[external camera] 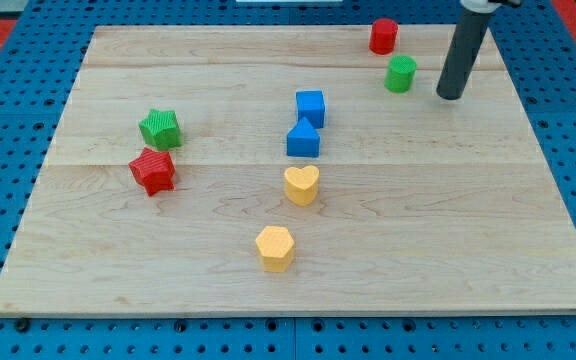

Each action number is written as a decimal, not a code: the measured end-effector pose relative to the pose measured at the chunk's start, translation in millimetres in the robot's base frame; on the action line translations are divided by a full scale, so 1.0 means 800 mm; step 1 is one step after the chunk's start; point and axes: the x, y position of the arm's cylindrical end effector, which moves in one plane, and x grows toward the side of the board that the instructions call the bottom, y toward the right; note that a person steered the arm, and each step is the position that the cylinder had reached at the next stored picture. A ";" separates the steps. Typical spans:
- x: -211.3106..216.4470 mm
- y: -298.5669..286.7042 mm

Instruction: Drag the green circle to the top of the green star

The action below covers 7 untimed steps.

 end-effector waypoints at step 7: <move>-0.050 -0.240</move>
